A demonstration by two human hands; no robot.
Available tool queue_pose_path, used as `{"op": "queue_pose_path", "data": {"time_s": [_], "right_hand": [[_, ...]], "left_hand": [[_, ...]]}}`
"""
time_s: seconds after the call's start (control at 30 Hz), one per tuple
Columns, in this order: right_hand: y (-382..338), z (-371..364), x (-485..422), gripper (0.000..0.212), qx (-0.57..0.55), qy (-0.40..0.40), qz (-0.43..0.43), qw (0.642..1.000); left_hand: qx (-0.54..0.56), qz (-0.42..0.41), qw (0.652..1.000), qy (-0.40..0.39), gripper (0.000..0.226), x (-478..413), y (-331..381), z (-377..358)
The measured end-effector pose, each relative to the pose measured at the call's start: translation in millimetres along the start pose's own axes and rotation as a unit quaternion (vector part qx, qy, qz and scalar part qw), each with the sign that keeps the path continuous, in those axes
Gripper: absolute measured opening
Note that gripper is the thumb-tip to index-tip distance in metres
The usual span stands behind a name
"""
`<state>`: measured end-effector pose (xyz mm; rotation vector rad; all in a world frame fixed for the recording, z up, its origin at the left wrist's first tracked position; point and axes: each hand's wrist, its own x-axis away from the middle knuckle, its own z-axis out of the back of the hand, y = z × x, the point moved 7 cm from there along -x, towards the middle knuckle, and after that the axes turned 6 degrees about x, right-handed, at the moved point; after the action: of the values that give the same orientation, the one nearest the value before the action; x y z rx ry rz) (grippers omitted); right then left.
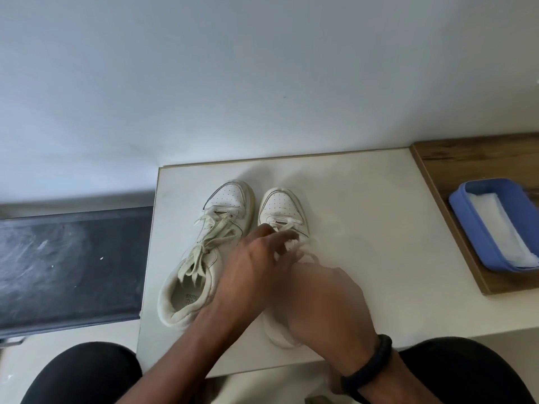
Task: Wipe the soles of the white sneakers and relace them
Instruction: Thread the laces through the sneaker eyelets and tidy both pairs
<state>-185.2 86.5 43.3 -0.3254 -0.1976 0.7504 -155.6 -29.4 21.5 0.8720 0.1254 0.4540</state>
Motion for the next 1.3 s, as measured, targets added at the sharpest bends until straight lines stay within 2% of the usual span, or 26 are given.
{"op": "queue_pose_path", "data": {"time_s": [0.1,0.17,0.27,0.33,0.53,0.73,0.87,1.2,1.27,1.3], "right_hand": [[7.7,-3.7,-1.0,0.016,-0.037,-0.061,-0.004,0.997],[8.3,-4.9,-0.5,0.015,-0.039,-0.067,0.003,0.997],[6.8,-4.4,-0.1,0.017,-0.040,-0.064,0.006,0.997],[8.8,-3.7,0.2,0.015,-0.047,-0.066,0.003,0.997],[15.8,-4.0,0.1,0.017,-0.064,-0.076,-0.002,0.995],[17.7,-3.9,-0.9,0.017,-0.088,-0.092,0.002,0.992],[17.0,-3.4,-1.3,0.017,-0.078,-0.079,0.001,0.994],[18.7,-3.5,-0.1,0.014,-0.078,-0.094,-0.002,0.993],[19.5,-1.9,-0.5,0.020,-0.092,-0.101,-0.015,0.991],[20.1,-1.4,-0.3,0.024,-0.099,-0.105,-0.024,0.989]], "left_hand": [[0.036,-0.042,0.998,-0.004,0.040,-1.0,5.4,-3.2],[0.057,-0.037,0.997,0.035,0.046,-2.0,3.7,3.1],[0.052,0.012,0.995,0.088,0.028,-2.6,-5.9,16.8],[0.015,0.045,0.997,0.061,0.012,-2.6,-12.0,21.9],[-0.033,0.046,0.997,-0.059,0.011,16.6,-4.1,25.6],[-0.042,0.037,0.997,-0.060,0.013,22.0,3.5,22.3],[-0.051,0.076,0.993,-0.073,0.015,27.1,3.3,22.4],[-0.105,0.093,0.972,-0.187,0.021,33.7,-3.8,15.7],[-0.102,0.092,0.975,-0.176,0.029,32.7,-4.2,19.7],[-0.088,0.094,0.981,-0.147,0.033,30.1,-4.6,23.5]]}}
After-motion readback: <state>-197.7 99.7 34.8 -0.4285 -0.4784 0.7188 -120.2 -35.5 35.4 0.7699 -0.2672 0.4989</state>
